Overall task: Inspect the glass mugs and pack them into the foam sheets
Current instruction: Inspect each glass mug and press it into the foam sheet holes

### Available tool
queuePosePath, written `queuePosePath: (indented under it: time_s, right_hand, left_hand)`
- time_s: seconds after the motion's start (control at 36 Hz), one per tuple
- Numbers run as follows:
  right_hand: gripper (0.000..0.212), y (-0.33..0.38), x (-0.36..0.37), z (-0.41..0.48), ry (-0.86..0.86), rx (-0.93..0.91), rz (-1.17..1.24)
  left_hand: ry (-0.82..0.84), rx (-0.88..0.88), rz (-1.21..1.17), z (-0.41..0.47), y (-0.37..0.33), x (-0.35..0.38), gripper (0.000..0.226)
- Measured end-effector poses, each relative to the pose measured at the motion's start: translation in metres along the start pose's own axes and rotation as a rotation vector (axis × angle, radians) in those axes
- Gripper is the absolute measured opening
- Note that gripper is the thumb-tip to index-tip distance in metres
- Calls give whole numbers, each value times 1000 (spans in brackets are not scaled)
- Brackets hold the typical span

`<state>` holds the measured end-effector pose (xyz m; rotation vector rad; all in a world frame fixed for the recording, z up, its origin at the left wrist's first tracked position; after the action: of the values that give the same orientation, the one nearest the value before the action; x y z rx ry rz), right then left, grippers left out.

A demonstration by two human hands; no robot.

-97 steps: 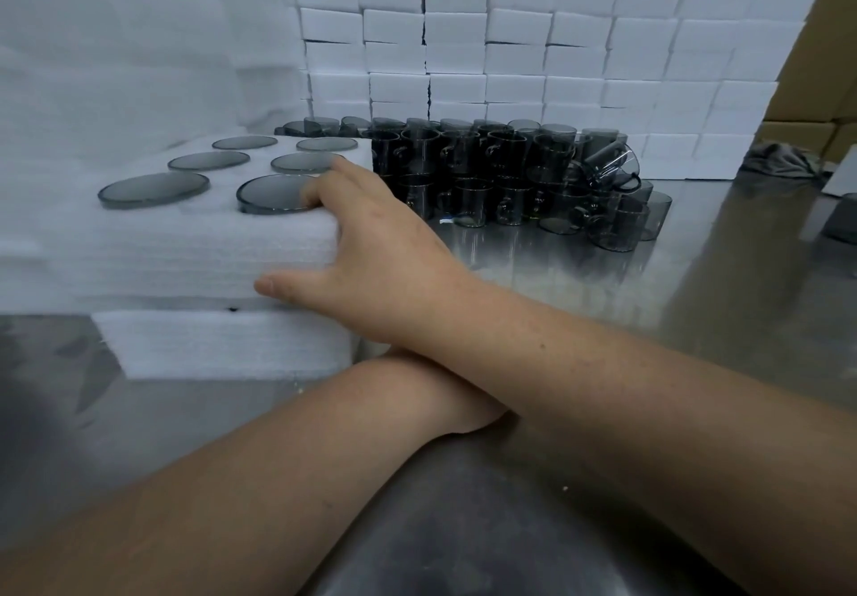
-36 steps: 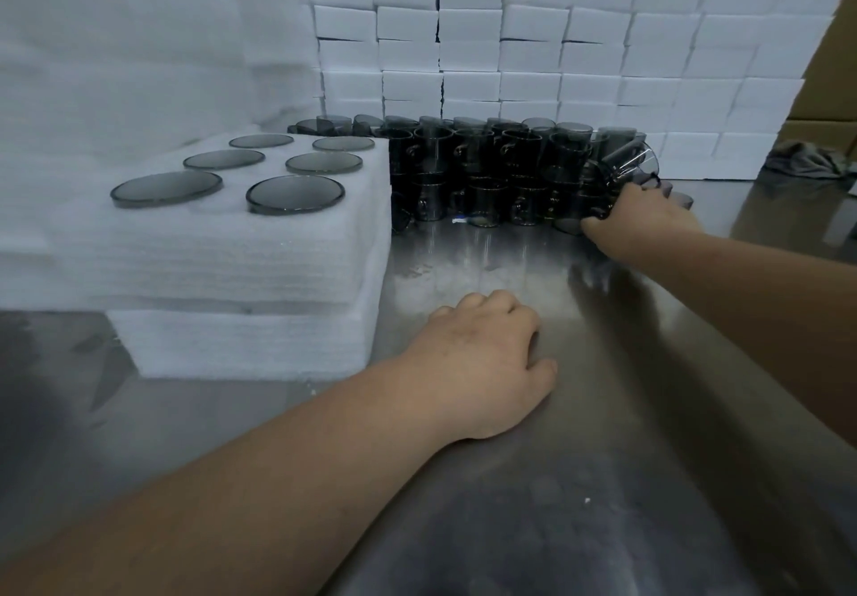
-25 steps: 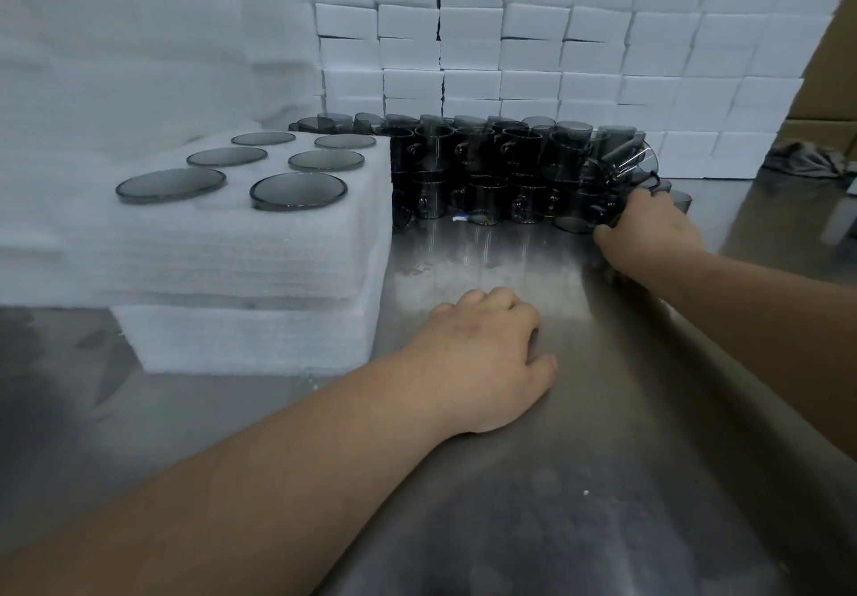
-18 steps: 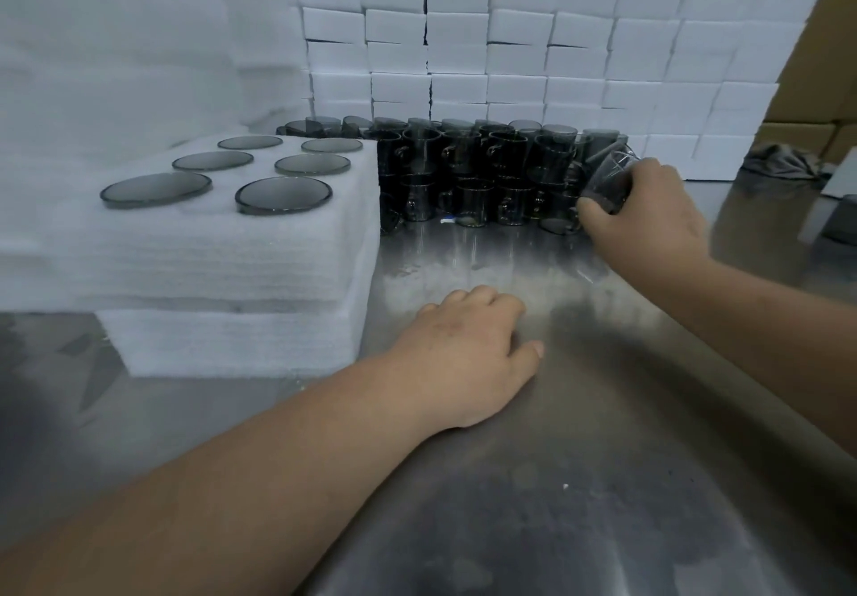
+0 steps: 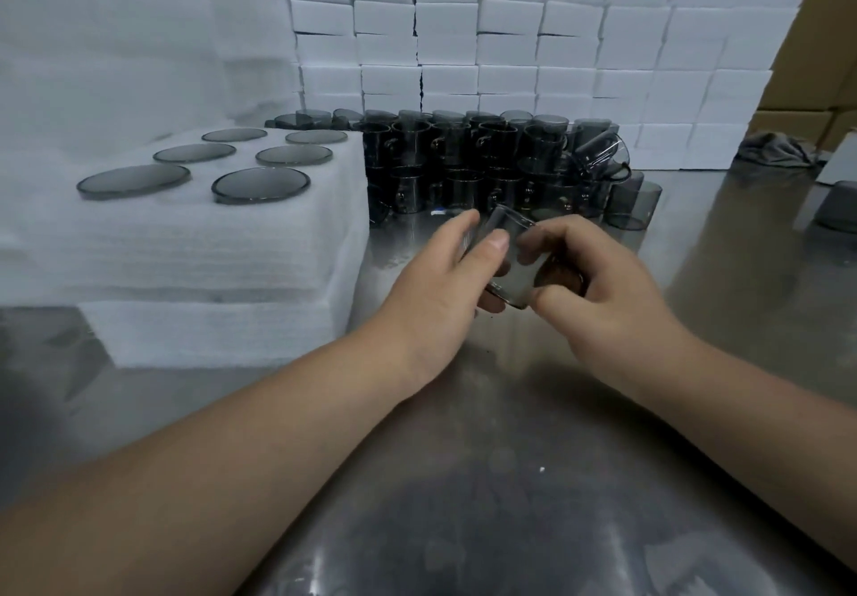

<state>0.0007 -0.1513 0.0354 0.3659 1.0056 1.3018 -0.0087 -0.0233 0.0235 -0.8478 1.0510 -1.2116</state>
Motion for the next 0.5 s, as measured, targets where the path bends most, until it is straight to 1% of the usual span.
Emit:
queuePosePath:
  time_s: [0.08,0.11,0.17,0.25,0.31,0.39,0.44,0.5]
  right_hand:
    - [37,-2,-2,-1,-17,1,91]
    - [38,-2,-3,-1,-32,5,132]
    - [40,-1,-6,0,-73,8,210]
    - [43,-5,-11,0,-107,36,208]
    - [51,-11,-12,0,-77,90,160]
    - [69,-18,-8,0,20,157,132]
    - [81,-20,-5,0,83,158,80]
    - [87,-20,-3,0,106,152,80]
  left_hand:
    - [11,-6,-43,0,-2,0,29]
    - [1,-18,-62,1,-2,0,25]
    - [-19,-33,-79,2,-1,-3,24]
    - [-34,-51,-133,3,2,-3,17]
    - [-48,-68,-210,4,6,-3,16]
    - [-44,-95,-324,5,10,-1,12]
    - [-30,-106,-364,5,11,0,9]
    - [-28,-108,-374,5,10,-1,12]
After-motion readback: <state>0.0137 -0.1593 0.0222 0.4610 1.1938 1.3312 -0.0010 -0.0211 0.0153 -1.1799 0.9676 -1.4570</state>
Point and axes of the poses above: each hand's wrist, its own z-axis towards the middle knuckle, its own x-axis out of the palm, y = z × x, the point moved 4 cm from there along z, towards the middle knuckle, and after that the axes turned 1 degree about x, right-handed, at the moved point
